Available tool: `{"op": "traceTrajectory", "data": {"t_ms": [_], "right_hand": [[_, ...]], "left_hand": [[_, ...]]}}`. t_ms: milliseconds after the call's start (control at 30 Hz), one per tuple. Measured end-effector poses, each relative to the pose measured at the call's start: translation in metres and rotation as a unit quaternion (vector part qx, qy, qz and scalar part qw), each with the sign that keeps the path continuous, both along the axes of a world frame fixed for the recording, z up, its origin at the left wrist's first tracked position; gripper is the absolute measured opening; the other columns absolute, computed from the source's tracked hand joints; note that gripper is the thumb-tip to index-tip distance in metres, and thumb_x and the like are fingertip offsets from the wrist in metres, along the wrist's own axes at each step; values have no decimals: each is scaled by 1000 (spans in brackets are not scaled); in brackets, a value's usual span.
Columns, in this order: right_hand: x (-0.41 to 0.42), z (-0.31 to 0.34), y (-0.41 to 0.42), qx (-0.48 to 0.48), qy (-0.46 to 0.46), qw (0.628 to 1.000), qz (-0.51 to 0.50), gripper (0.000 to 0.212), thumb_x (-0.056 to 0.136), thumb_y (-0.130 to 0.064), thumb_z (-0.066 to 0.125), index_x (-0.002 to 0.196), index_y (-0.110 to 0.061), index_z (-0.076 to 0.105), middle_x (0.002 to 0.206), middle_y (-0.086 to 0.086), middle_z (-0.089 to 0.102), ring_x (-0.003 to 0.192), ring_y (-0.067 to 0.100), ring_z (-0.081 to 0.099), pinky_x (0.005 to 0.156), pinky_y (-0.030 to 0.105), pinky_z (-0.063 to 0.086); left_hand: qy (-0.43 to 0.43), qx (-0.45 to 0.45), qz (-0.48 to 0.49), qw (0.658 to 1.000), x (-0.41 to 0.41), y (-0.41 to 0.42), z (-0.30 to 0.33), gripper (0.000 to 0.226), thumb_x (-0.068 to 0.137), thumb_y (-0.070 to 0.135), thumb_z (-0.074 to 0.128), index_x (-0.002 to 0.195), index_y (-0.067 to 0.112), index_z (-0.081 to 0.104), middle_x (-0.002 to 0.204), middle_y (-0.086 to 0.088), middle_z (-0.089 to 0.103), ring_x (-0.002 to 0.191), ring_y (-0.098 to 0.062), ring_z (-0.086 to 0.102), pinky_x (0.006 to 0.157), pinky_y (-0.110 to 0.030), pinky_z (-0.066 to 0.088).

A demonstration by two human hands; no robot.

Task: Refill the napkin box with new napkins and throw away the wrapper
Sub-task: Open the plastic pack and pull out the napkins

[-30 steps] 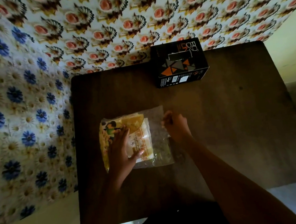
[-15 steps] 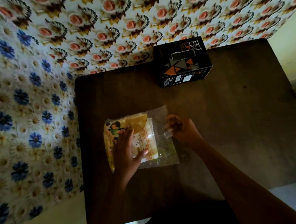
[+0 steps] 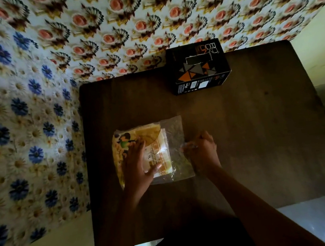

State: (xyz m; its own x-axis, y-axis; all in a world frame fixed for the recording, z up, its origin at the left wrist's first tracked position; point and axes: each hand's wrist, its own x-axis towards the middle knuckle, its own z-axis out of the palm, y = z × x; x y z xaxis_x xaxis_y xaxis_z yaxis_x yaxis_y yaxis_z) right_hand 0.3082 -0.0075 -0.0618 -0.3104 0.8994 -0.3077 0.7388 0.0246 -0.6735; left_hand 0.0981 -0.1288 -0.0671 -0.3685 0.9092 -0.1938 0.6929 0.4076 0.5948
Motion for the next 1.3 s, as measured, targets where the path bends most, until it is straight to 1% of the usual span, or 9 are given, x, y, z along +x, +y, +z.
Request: {"op": "traceTrajectory", "data": {"t_ms": [133,267,433,600,767,900,1067,1200,1300], "right_hand": [[-7,9,-10,-96,83,992,-18,24,95,-37,64,88,-16,74,83,-3,67,72,10,65,62,23,50],[-16,13,-14,-181,165,965,-92,13,85,-22,79,86,-29,68,83,-3,72,79,13,71,75,33,62],[-9,24,-9,-304,382,868,-89,22,82,11,69,91,-8,76,85,9,76,80,19,74,78,37,63],[-10,27,-10,-461,418,773,-126,25,98,-5,45,99,-1,70,86,16,73,81,32,72,70,39,60],[-24,19,-5,-325,251,903,-126,12,92,5,58,96,5,70,91,25,72,85,37,68,83,52,56],[-42,22,2,-241,151,957,-53,5,81,-18,78,82,-22,75,89,3,76,90,22,74,85,50,61],[-58,31,4,-175,74,982,-11,27,84,-32,78,103,-14,71,77,-18,64,65,-12,58,55,2,45],[-74,32,1,-179,60,982,4,64,64,-59,78,114,-22,65,107,-3,74,94,14,72,81,36,62],[-76,17,-2,-208,99,973,-34,53,59,-51,85,104,-31,67,102,-2,76,94,14,74,79,44,64]], "left_hand": [[-2,-2,0,1000,0,0,-2,100,78,74,56,160,25,26,168,-1,25,157,-26,19,121,-65,21],[-5,1,4,1000,1,-1,-1,99,78,73,58,159,25,27,168,-1,26,156,-27,21,121,-64,21],[-16,0,12,1000,-1,-1,-2,94,80,69,62,158,31,27,167,2,27,156,-24,21,121,-64,22],[-30,0,14,999,2,-1,3,92,80,71,60,157,30,31,167,1,29,157,-23,20,122,-64,21],[-45,82,48,994,1,-2,30,64,87,44,69,143,19,51,151,9,42,136,-1,43,107,-36,50],[83,61,193,976,-11,-7,32,59,90,31,70,143,17,49,159,-9,35,144,-31,41,107,-52,49],[-65,-36,305,950,-24,-6,26,71,93,33,70,152,9,40,150,-19,49,131,-37,55,100,-41,47],[-68,-27,288,955,-27,-16,18,69,93,37,70,150,10,43,144,-18,55,128,-35,58,100,-54,53],[-92,-20,310,946,-29,-17,18,69,90,34,74,149,11,45,145,-17,53,129,-34,56,99,-53,54]]}}
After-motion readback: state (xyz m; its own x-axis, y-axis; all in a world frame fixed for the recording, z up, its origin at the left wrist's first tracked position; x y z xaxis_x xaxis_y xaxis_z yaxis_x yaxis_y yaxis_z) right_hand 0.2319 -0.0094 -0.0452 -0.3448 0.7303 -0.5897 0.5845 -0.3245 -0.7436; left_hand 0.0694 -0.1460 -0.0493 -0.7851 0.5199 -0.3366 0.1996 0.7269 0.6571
